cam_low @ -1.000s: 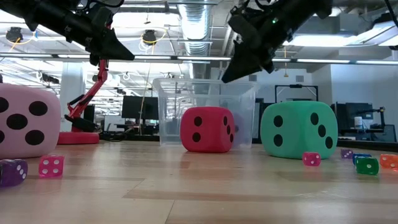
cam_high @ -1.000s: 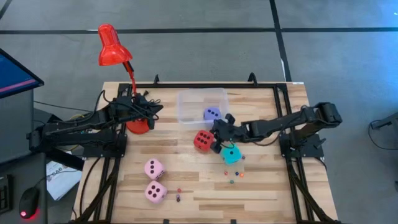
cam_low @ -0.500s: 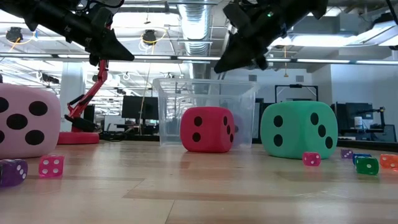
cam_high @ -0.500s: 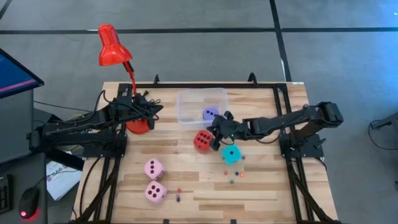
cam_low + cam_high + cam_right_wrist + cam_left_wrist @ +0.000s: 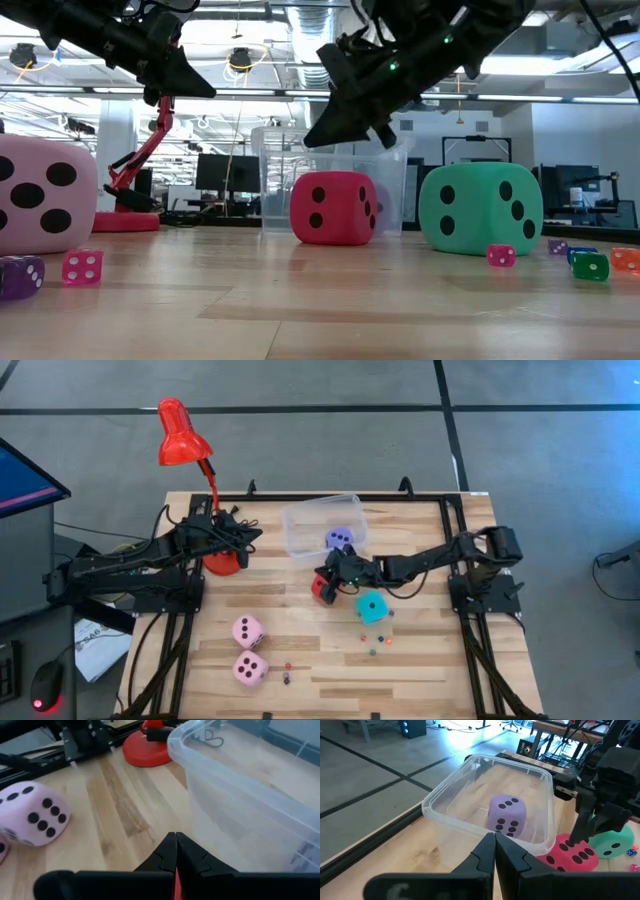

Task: Pick & Place Dice
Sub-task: Move the transparent bin

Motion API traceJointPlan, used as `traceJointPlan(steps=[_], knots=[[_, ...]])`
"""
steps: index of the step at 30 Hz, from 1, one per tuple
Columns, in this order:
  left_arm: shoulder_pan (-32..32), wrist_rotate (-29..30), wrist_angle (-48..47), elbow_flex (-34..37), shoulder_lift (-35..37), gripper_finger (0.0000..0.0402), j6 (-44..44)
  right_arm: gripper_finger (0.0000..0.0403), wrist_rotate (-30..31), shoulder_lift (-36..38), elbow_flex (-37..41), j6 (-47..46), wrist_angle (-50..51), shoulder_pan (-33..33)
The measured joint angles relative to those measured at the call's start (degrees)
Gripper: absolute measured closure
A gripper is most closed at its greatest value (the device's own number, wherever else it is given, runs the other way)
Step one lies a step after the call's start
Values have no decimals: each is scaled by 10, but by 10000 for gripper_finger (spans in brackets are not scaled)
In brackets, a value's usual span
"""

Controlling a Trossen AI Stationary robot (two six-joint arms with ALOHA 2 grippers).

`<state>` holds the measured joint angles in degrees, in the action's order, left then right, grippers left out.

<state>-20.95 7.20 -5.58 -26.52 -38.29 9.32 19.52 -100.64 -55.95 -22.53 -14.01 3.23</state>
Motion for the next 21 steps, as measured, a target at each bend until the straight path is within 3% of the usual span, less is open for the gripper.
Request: traceJointPlan(steps=[5, 10, 16, 21], knots=[[0, 0, 0, 0, 0, 402, 0, 403, -3, 5, -11, 5, 3, 0], [0, 0, -8, 0, 0, 402, 2, 403, -24, 64, -31, 11, 98, 6], [3, 0, -16, 14, -10, 402, 50, 403, 61, 182, -40, 42, 244, -6], [8, 0, 102, 70, -54, 402, 64, 403, 69, 239, -39, 45, 337, -58]])
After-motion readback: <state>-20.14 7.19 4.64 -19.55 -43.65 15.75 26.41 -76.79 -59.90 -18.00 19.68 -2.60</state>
